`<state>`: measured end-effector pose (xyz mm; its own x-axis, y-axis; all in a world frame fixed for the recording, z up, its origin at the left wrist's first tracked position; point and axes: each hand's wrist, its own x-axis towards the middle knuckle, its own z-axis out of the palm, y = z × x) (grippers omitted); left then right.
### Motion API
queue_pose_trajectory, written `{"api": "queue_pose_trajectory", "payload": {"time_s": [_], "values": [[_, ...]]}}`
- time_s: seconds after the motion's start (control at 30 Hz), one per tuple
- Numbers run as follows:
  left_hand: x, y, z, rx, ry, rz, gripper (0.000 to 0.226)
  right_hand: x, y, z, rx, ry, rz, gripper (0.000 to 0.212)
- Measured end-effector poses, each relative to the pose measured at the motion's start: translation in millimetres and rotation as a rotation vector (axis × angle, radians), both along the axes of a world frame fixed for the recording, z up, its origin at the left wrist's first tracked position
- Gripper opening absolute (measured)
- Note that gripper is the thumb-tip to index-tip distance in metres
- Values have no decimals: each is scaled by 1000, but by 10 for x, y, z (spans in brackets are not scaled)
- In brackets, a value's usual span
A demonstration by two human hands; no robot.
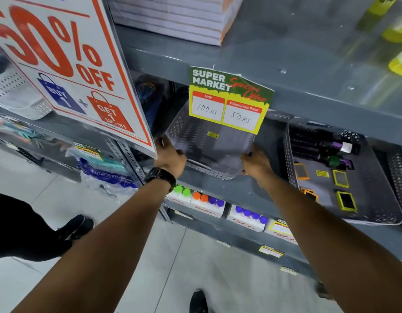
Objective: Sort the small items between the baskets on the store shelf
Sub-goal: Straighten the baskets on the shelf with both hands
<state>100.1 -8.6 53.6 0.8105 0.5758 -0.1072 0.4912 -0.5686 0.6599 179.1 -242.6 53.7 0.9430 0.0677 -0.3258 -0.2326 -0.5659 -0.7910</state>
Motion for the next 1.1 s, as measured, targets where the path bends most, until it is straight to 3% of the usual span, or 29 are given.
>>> {"api": "queue_pose_trajectory", "payload": {"time_s": [0.33, 0.57, 0.7, 0.87, 0.97, 1.1], "values": [[-2, -47, 0, 111, 25, -17, 65, 158, 14, 6, -113, -1, 59, 64], [-69, -162, 56, 137, -20, 26, 77, 195, -123, 21, -219, -58, 109, 59], [-80, -528, 157, 392, -178, -107, 78, 110, -555, 94, -156, -261, 35, 45], [120, -1431, 263, 472, -277, -436, 73, -18, -1463, 226, -144, -443, -103, 39], [213, -2039, 274, 413, -331, -610, 68, -35, -2090, 284, -239, -435, -138, 40], [302, -2593, 174, 163, -85, -641, 68, -95, -2734, 275, -513, -360, -169, 35]]}}
